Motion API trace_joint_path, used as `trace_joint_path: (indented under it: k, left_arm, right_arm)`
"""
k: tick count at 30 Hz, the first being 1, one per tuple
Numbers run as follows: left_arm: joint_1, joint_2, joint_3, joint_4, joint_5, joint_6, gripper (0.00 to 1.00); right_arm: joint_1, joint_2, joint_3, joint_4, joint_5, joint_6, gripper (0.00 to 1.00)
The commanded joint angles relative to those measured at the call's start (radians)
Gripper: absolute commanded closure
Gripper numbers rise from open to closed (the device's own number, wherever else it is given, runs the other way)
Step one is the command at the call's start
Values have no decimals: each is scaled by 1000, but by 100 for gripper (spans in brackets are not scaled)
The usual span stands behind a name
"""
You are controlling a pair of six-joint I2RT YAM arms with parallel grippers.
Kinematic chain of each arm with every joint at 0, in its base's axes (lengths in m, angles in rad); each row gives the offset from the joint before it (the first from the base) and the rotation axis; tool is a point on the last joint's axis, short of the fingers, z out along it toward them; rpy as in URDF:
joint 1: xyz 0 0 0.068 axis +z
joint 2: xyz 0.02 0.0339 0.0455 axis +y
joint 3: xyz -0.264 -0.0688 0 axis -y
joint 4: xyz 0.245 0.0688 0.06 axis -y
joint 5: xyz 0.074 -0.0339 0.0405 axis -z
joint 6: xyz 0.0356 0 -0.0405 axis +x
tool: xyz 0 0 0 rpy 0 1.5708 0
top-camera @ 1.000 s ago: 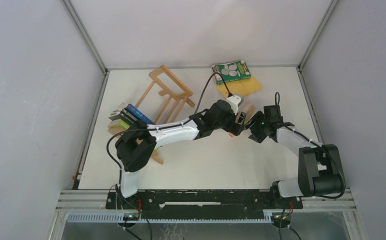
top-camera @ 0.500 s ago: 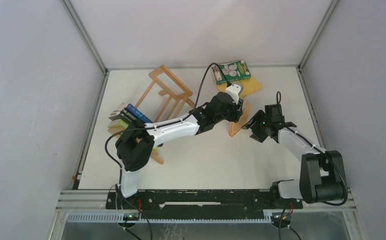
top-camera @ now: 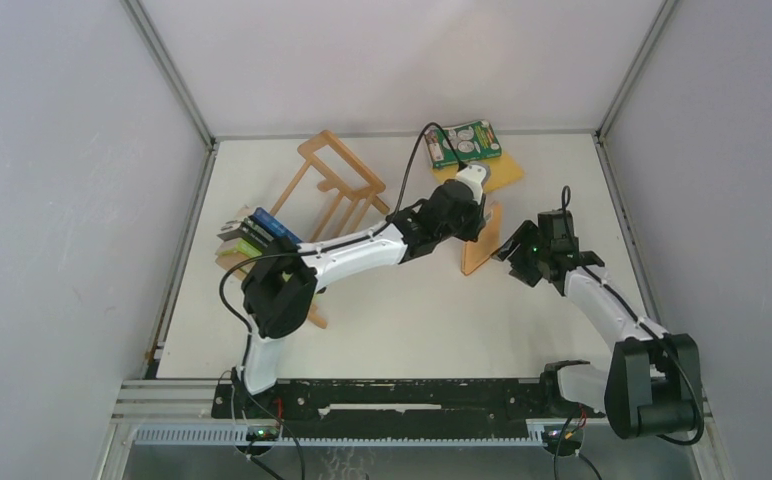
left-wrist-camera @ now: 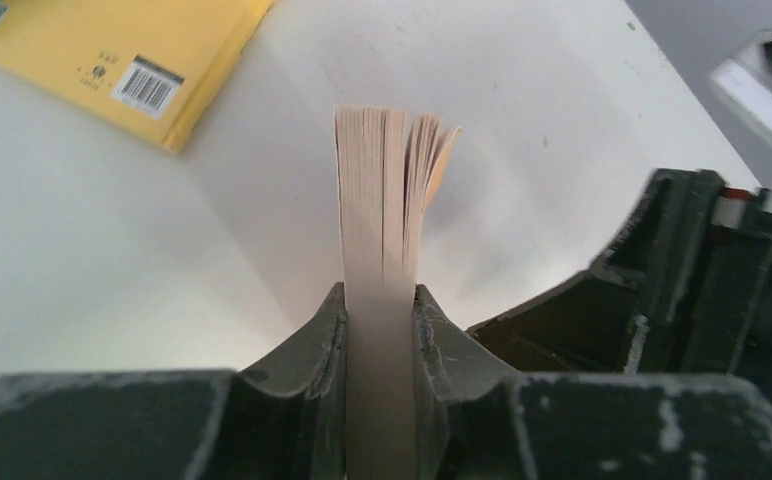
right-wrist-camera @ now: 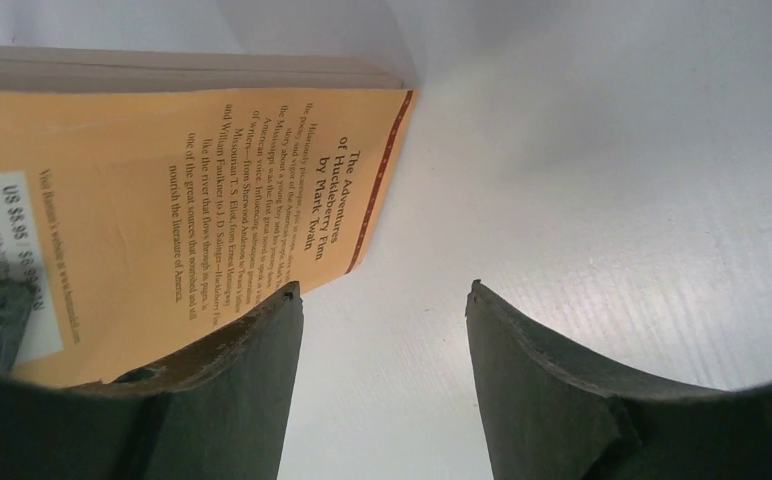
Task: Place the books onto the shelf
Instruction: Pick up the book from the center of the board.
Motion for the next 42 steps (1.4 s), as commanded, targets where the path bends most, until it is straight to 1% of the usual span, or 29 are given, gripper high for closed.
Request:
trace_joint_path:
  k: [1,7,11,15,19,26,29,35,42]
  left_arm:
    - [-1,-15,139,-127,-64,-61,100]
    - [8,27,395,-431,-102,-148,100]
    - [10,77,636,-666,-118,-206,100]
    - [41,51,688,-758,-102,-300,100]
    - [63,81,798,-852,-38,-363,100]
    - [70,57,788,-866,63,-462,100]
    - [77,42,786,-870,103,-494,100]
    - [92,-7,743,-860,174,-548,100]
    - [103,-81,662,-838,196,-571,100]
  right_arm:
    - [26,-82,8,-32,81,-87,32]
    - [90,-191,45,-74,205,-206,32]
    - [142,-286,59,-54,279,-297,32]
    - [225,-373,76,-2,343,-404,32]
    - [365,-415,102,59,442,-534,33]
    - [670,-360,146,132,654,-741,33]
    - [760,-325,153,175,738,-802,33]
    - [830,-229,179,213,850,-862,32]
    - [853,-121,216,242,1072,-911,33]
